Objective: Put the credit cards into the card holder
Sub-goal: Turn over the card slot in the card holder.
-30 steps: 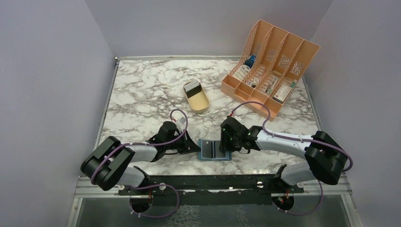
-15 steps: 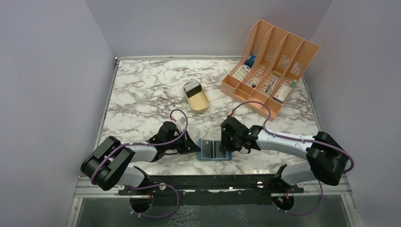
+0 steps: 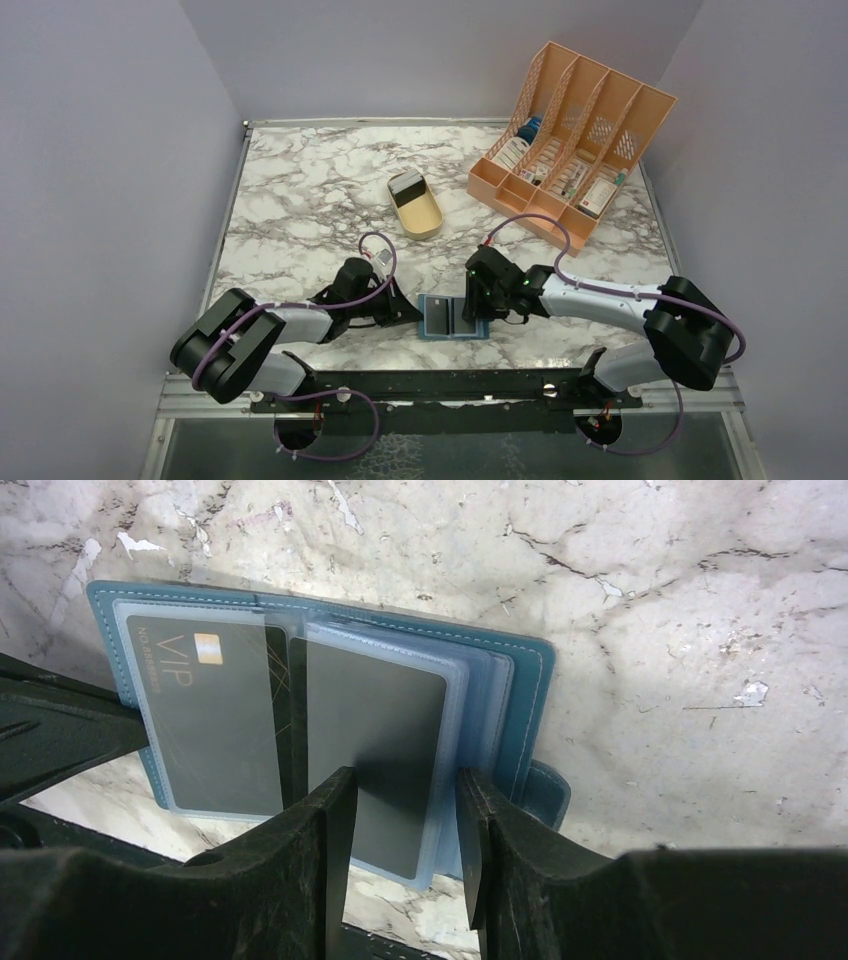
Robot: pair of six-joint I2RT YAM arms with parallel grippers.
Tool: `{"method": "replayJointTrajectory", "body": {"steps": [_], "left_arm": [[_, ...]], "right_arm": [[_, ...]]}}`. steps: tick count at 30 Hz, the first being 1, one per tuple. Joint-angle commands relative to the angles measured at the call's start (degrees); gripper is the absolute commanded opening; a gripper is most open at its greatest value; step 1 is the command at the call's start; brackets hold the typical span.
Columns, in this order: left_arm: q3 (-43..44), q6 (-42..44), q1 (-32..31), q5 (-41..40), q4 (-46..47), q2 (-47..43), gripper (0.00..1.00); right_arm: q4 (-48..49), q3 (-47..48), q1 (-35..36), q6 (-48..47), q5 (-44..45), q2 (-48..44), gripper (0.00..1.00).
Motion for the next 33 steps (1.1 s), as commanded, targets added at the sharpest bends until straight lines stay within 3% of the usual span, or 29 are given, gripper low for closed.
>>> {"method": "replayJointTrajectory", "body": {"steps": [1, 13, 33], "left_arm": [[-0.8, 0.0, -0.2, -1.1, 0.7, -1.3, 0.0], [-1.0, -0.4, -0.3, -1.4, 0.6, -2.0, 0.0], [-1.3, -0.5, -0.7, -1.7, 0.6, -1.9, 0.0]], "right_arm": [[3.5, 0.1, 0.1, -0.1, -2.2, 0.2, 0.41], [4.6, 0.2, 0.1, -0.5, -4.0, -5.1, 0.41], [10.0, -0.6, 0.1, -1.2, -10.2, -5.8, 0.41]]}}
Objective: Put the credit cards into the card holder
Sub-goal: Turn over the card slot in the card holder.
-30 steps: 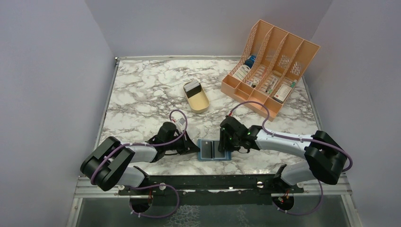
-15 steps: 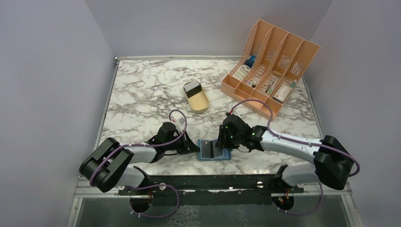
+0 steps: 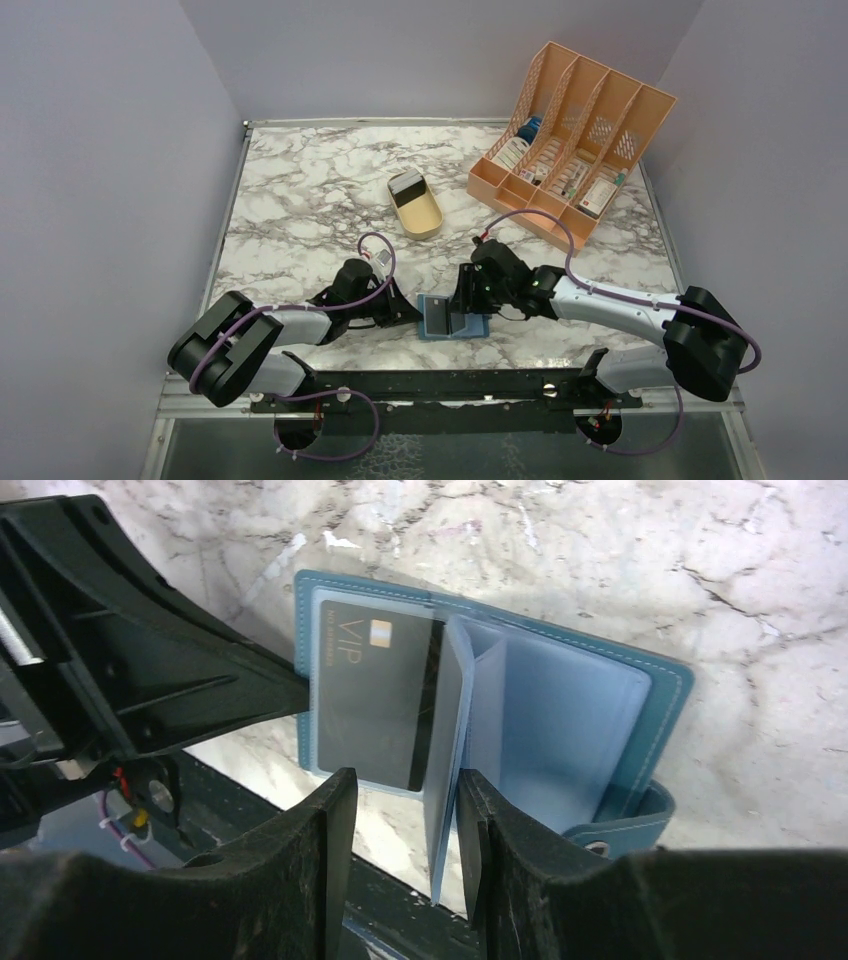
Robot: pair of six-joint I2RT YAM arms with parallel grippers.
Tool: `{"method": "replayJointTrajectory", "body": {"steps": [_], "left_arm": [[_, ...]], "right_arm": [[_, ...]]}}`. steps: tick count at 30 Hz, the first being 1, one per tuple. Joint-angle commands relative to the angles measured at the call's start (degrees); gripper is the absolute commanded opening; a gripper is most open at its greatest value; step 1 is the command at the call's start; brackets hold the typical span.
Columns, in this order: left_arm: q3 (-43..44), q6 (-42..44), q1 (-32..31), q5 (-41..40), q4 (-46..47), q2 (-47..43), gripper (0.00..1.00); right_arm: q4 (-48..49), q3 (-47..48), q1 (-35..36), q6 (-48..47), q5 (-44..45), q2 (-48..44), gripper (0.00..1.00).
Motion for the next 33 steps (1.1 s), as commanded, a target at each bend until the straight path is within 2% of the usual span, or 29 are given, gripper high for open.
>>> {"method": "replayJointTrajectory", "body": {"steps": [1, 22, 33], "left_arm": [[-0.7, 0.0, -0.4, -1.2, 0.7, -0.9, 0.0], [-0.7, 0.1, -0.5, -1.4, 0.7, -0.9, 0.0], [-0.3, -0.1, -0.6, -1.9, 0.7, -0.8, 0.0]], "right_arm": [[4.8, -0.6, 0.1, -0.5, -3.7, -1.1, 0.41], [8.2, -0.7, 0.1, -2.5, -8.7, 1.8, 0.41], [7.1, 0.0, 0.1, -3.1, -7.9, 4.4, 0.41]]}}
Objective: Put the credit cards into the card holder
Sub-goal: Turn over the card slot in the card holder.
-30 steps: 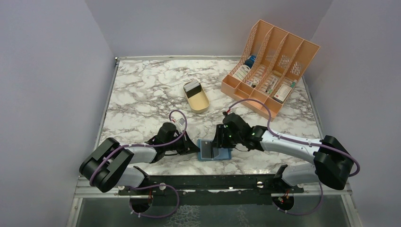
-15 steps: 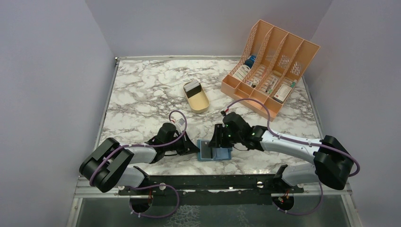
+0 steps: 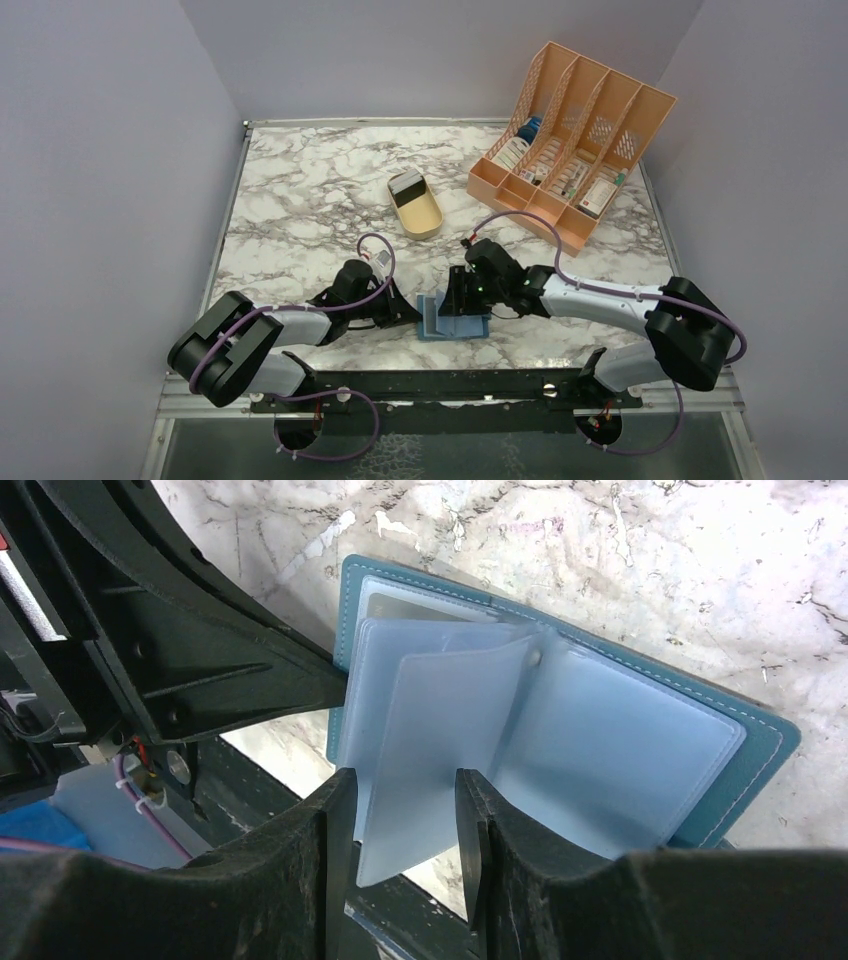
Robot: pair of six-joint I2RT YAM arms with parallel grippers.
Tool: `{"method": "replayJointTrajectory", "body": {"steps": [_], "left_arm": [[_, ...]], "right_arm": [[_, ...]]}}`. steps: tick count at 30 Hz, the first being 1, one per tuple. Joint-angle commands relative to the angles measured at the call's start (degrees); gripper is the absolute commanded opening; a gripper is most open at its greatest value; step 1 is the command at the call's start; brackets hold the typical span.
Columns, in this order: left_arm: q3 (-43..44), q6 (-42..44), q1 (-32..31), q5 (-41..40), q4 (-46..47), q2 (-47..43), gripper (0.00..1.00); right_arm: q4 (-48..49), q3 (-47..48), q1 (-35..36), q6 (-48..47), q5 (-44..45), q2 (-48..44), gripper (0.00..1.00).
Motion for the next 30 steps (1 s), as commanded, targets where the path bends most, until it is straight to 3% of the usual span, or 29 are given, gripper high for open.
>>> {"method": "replayJointTrajectory", "body": {"steps": [1, 16, 23, 30], "left_arm": [[0.0, 0.0, -0.5, -1.2, 0.6, -0.8, 0.0], [0.0, 0.1, -0.5, -1.4, 0.6, -0.6, 0.0], [0.0, 0.3, -0.5, -1.2, 0.6, -0.9, 0.0], [-0.1, 0.0, -0.5, -1.3, 0.6, -1.2, 0.0]], "right_arm": [[0.4, -0.1, 0.1, -1.1, -0.1, -0.1, 0.41], [-16.5, 3.8, 0.1, -0.8, 15.1, -4.0, 0.36], [-19.0, 6.8, 0.1, -0.2, 15.2, -6.5, 0.36], [-13.3, 7.4, 0.2, -0.1, 9.2, -8.3, 0.36]]}}
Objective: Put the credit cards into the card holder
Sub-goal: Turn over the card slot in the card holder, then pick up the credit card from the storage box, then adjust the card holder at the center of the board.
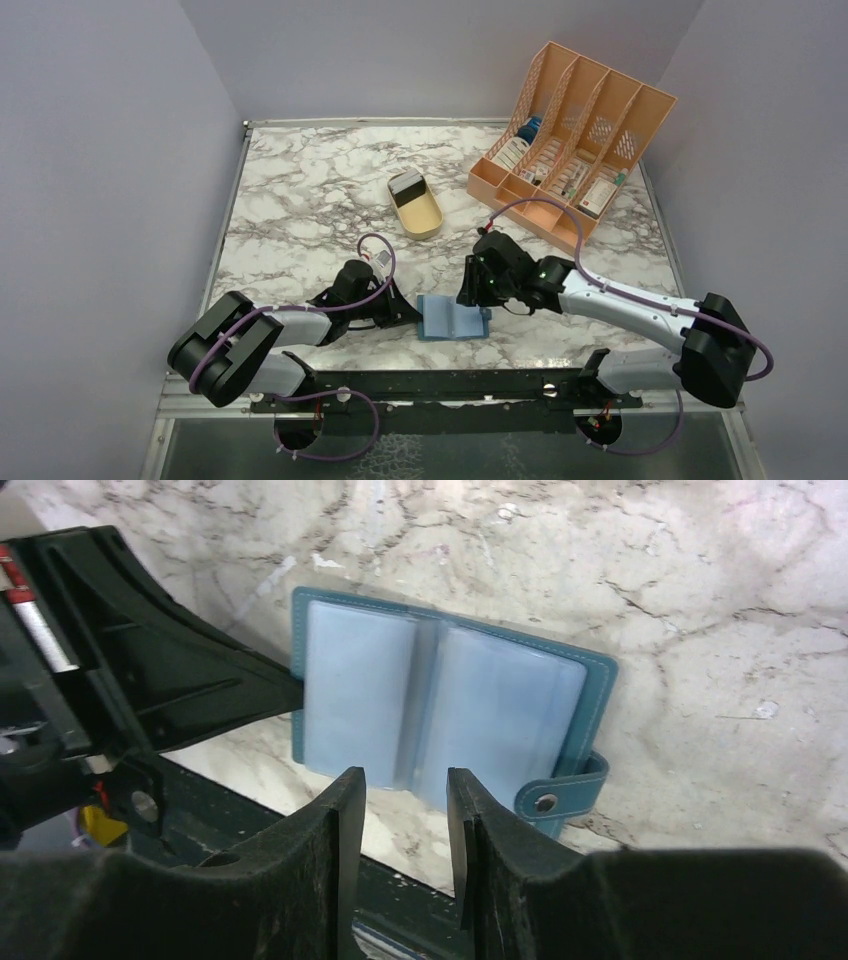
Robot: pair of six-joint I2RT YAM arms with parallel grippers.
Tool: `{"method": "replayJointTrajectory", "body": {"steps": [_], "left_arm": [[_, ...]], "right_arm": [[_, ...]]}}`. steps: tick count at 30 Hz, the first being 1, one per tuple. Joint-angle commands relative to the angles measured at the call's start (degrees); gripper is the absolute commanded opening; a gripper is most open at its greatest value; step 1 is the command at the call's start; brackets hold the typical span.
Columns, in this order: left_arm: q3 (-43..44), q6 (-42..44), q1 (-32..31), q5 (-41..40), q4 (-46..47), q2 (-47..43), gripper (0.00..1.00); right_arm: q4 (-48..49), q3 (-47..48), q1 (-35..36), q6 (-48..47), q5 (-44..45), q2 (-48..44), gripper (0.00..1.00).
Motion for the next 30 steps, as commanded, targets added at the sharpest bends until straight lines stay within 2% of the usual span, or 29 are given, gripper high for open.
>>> {"method": "replayJointTrajectory", "body": {"steps": [1, 4, 12, 19, 21, 26, 30], "left_arm": [[-0.1, 0.1, -0.2, -1.0, 0.6, -1.2, 0.0], [-0.1, 0.0, -0.2, -1.0, 0.6, -1.2, 0.0], [-0.1, 0.0, -0.2, -1.0, 0.4, -1.2, 0.0], [0.3, 0.6, -0.2, -2.9, -2.4, -3.8, 0.22], [2.1, 2.6, -0.2, -4.9, -6.7, -5.7, 0.26], [10.5, 10.8, -0.1, -15.5, -26.1, -13.0, 0.37], [17.2, 17.0, -0.1, -23.6, -35.1, -16.6, 0.45]], "right_arm": [[5.8, 0.9, 0.2, 0.2, -4.5, -1.8, 0.36], [12.0, -0.8, 0.3, -0.1, -8.2, -0.9, 0.35], [11.8, 0.9, 0.4, -1.7, -7.4, 8.6, 0.36], [6.5, 0.8, 0.4, -2.3, -0.6, 11.8, 0.34], [7.6, -0.4, 0.4, -3.5, 0.2, 10.2, 0.34], [10.6, -3.0, 0.4, -3.9, -1.8, 5.2, 0.35], [13.3, -3.6, 0.4, -4.1, -5.3, 4.1, 0.36]]}}
